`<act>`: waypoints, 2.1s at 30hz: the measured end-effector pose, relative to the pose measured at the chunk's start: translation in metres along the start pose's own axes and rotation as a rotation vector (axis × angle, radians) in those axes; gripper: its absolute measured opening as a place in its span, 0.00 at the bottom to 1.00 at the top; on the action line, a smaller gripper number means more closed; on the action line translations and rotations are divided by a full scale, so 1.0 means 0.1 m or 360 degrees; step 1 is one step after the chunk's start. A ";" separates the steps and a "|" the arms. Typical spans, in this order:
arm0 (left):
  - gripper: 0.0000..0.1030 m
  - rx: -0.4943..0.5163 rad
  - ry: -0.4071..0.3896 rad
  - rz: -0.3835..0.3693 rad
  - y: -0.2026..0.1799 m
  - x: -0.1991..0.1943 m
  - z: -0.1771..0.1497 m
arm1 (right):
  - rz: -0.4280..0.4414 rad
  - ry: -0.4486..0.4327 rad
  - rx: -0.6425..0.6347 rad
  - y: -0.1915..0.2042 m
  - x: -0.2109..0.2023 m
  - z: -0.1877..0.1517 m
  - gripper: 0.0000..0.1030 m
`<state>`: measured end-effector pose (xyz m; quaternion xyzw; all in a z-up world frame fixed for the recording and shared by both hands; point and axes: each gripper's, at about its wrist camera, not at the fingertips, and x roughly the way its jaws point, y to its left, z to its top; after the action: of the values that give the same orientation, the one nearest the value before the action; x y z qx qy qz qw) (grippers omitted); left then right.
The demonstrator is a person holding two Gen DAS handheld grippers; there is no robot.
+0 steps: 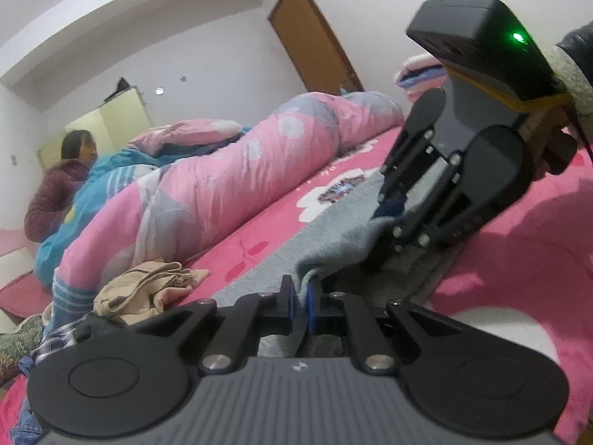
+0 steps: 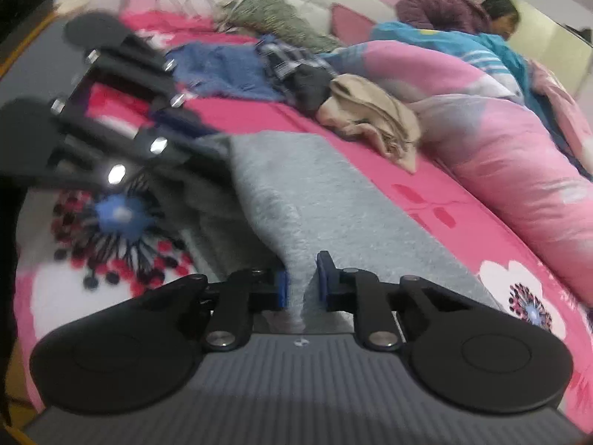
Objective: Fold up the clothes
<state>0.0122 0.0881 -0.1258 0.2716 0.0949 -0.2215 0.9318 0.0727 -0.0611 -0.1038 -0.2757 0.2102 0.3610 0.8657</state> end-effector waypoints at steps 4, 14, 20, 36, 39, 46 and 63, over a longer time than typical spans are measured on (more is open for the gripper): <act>0.08 0.0019 0.0025 0.0000 0.00 0.00 -0.02 | -0.0026 -0.0011 -0.0022 0.08 0.00 -0.05 0.18; 0.08 0.0021 0.0021 0.0033 0.01 0.04 0.00 | 0.0240 -0.0331 0.0303 -0.40 -0.51 -0.01 0.53; 0.08 0.0012 0.0002 0.0039 0.01 0.03 0.02 | 0.0284 -0.0188 0.0354 -0.63 -0.22 -0.06 0.46; 0.21 0.0038 0.0016 -0.0038 -0.01 -0.06 0.03 | 0.0116 -0.0079 0.0090 -0.35 -0.14 -0.07 0.08; 0.37 -0.0045 -0.0032 -0.0107 0.06 -0.11 0.12 | -0.0012 -0.0116 0.0022 -0.25 -0.19 -0.08 0.08; 0.41 0.0173 0.0081 -0.0156 -0.13 0.37 0.29 | -0.0221 -0.0149 -0.0226 0.02 -0.21 -0.13 0.08; 0.10 0.0097 0.0005 -0.0068 -0.06 0.50 0.31 | -0.0098 -0.0213 0.0018 -0.17 -0.31 -0.41 0.37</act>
<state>0.0555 0.0482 -0.1183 0.2980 0.0955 -0.2438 0.9180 0.0579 -0.1128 -0.1120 -0.2524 0.1454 0.3507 0.8900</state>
